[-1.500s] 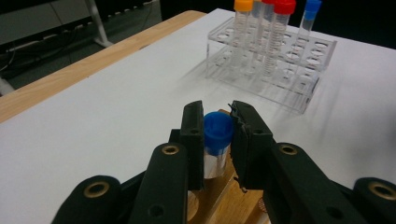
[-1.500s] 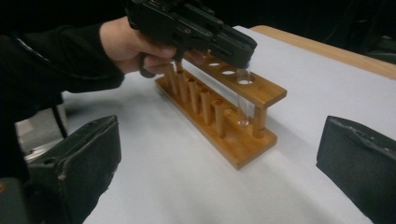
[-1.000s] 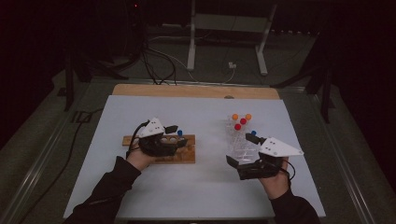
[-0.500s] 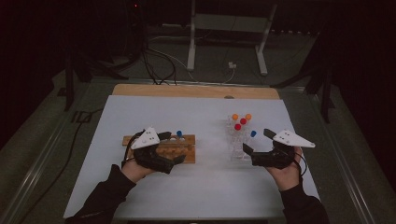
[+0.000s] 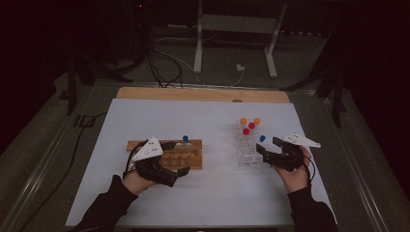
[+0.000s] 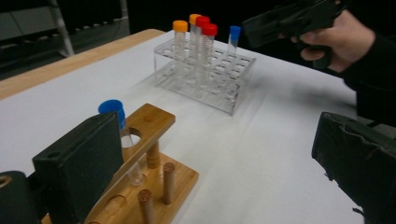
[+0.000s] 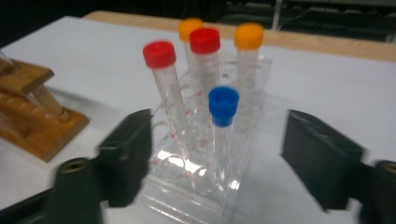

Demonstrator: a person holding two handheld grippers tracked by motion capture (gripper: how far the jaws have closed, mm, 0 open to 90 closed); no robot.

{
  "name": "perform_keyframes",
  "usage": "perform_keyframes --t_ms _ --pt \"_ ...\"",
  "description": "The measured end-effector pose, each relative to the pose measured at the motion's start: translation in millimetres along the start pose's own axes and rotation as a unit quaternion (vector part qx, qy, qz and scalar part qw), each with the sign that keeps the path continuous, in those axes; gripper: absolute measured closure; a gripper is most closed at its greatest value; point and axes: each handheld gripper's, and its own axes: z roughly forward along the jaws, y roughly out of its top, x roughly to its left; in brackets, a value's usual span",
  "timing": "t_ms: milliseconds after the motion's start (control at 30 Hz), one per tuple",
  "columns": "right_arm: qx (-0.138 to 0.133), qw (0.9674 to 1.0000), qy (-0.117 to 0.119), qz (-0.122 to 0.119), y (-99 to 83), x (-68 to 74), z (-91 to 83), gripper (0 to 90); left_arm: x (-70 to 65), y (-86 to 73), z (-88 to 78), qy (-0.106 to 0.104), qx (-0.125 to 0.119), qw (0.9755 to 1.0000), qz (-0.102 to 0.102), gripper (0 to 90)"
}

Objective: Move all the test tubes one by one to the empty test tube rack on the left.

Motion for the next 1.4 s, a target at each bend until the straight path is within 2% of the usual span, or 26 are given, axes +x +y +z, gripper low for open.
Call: perform_keyframes --t_ms 100,267,433,633,700,833,1100,1400 --pt "0.008 1.0 0.004 0.002 -1.7 -1.7 4.8 42.7 0.7 -0.4 0.4 0.001 0.001 1.0 -0.001 2.8" --pt "0.024 0.9996 -0.011 -0.011 -2.9 -3.1 11.3 57.5 1.0 -1.1 1.3 -0.002 0.003 1.0 -0.003 2.8" --pt "0.023 0.9996 -0.01 -0.009 -3.0 -7.3 14.8 64.0 0.8 -0.8 1.5 -0.006 0.003 1.0 -0.003 2.8" --pt "0.027 0.9995 0.006 -0.014 -2.5 -7.4 19.3 73.5 0.9 -0.5 1.4 -0.002 0.003 1.0 -0.001 2.8" --pt "0.03 0.9994 0.012 -0.015 -2.6 -7.3 21.2 75.6 1.4 -0.5 1.2 -0.003 0.002 1.0 -0.003 2.8" --pt "0.031 0.9993 0.007 -0.021 -1.5 -6.0 20.9 76.6 1.9 -0.5 0.8 -0.001 0.001 1.0 -0.004 2.8" --pt "0.002 0.9998 0.011 -0.015 8.0 -6.6 6.7 77.0 2.2 0.0 0.4 -0.008 0.001 0.9999 -0.009 2.8" --pt "-0.019 0.9994 0.006 -0.029 18.5 -2.9 -8.5 77.0 1.2 1.2 0.2 -0.009 0.002 0.9999 -0.006 2.8"
